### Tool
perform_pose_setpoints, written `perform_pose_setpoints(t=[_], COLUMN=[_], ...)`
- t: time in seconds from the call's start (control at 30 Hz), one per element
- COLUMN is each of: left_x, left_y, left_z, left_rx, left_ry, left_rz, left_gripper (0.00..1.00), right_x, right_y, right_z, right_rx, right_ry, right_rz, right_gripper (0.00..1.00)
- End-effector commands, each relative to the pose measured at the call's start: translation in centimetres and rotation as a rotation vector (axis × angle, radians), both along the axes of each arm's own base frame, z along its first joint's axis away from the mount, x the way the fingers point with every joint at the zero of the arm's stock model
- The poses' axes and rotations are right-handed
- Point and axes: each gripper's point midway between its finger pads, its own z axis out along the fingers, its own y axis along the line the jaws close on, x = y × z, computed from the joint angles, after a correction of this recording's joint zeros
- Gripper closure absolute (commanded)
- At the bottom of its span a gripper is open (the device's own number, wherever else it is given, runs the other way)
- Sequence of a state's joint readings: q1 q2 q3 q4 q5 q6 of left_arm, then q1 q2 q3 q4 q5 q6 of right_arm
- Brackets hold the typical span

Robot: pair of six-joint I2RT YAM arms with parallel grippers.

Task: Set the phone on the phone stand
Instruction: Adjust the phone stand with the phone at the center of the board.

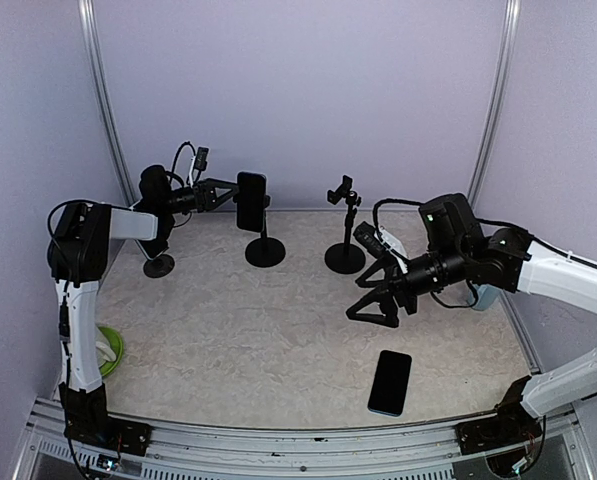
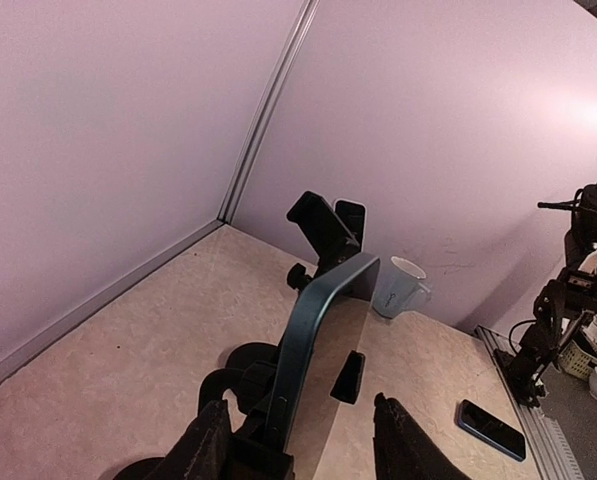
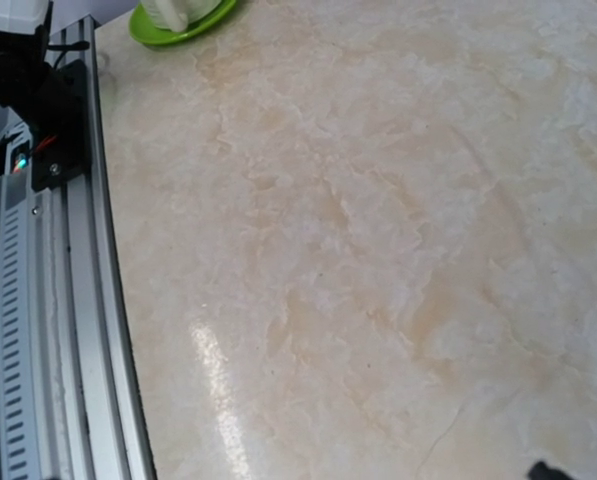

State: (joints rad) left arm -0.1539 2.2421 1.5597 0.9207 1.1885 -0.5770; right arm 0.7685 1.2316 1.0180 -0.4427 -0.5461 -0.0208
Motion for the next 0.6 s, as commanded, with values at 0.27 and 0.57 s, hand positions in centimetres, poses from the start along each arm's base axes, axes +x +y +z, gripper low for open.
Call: perform_pose_setpoints(t=[0.27, 0.57], left_x=[-0.6, 0.1], left_y=[-0.6, -0.3], left_z=[1.7, 1.2], left_rx=[-0.024, -0.017], left_ry=[-0.018, -0.018], left_rz=[0.093, 0.18], left_gripper=[0.61, 0.39], right_x=[-0.3, -0.3], right_y=[-0.4, -0.5], right_z=[0.6, 0.2], right_rx=[0.033, 0.024], right_ry=[-0.006, -0.003], right_rz=[-0.007, -0.008], right_gripper=[0.0, 0.0])
